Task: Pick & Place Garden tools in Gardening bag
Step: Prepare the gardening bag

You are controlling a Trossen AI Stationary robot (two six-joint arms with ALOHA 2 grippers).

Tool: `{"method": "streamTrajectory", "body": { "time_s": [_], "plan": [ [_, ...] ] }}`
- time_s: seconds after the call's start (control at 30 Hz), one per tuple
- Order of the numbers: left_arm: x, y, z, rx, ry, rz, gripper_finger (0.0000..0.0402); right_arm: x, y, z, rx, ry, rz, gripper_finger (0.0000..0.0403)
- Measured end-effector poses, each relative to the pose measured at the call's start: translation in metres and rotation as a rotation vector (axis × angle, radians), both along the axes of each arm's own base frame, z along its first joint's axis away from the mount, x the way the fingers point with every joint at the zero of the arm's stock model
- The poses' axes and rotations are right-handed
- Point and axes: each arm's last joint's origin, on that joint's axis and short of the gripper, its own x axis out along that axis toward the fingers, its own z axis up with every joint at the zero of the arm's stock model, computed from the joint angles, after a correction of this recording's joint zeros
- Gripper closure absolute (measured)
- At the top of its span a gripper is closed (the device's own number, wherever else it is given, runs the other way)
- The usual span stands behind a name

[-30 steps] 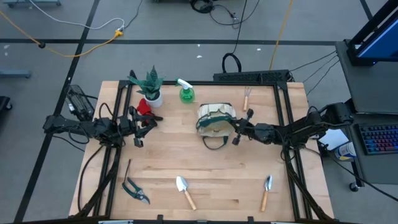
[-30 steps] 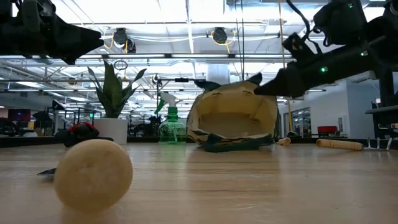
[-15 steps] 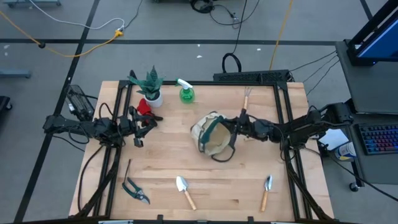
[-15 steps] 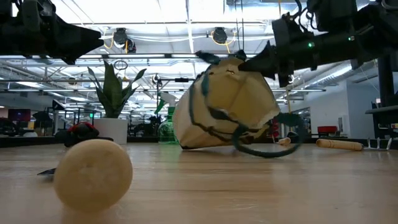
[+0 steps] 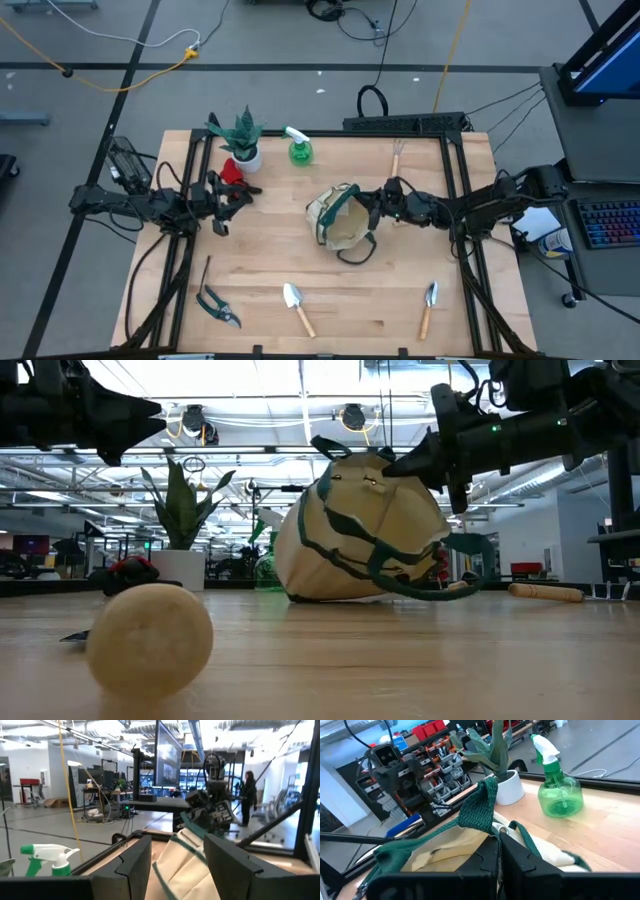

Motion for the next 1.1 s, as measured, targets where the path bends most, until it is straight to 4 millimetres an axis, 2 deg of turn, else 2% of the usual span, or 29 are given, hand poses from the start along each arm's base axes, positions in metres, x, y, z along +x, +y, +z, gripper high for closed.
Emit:
{"method": "streamTrajectory", "body": {
  "time_s": [0.27,0.43,0.83,1.1],
  "plan": [
    [0.009,-0.002,-0.002,-0.017,0.027,-0.007,0.0213,0.016,-0.005,0.008,0.066,0.116,-0.045,0.0403],
    [0.024,-0.004,0.009,-0.002,0.099,-0.008,0.0213,0.024,-0.012,0.017,0.084,0.164,-0.073,0.0403],
    [0.084,-0.015,0.046,0.153,0.275,-0.024,0.0213,0.023,-0.035,0.015,0.128,0.226,-0.116,0.0403],
    [0.125,-0.021,0.038,0.246,0.424,-0.029,0.0213,0.021,-0.044,0.012,0.114,0.261,-0.102,0.0403]
  ]
}}
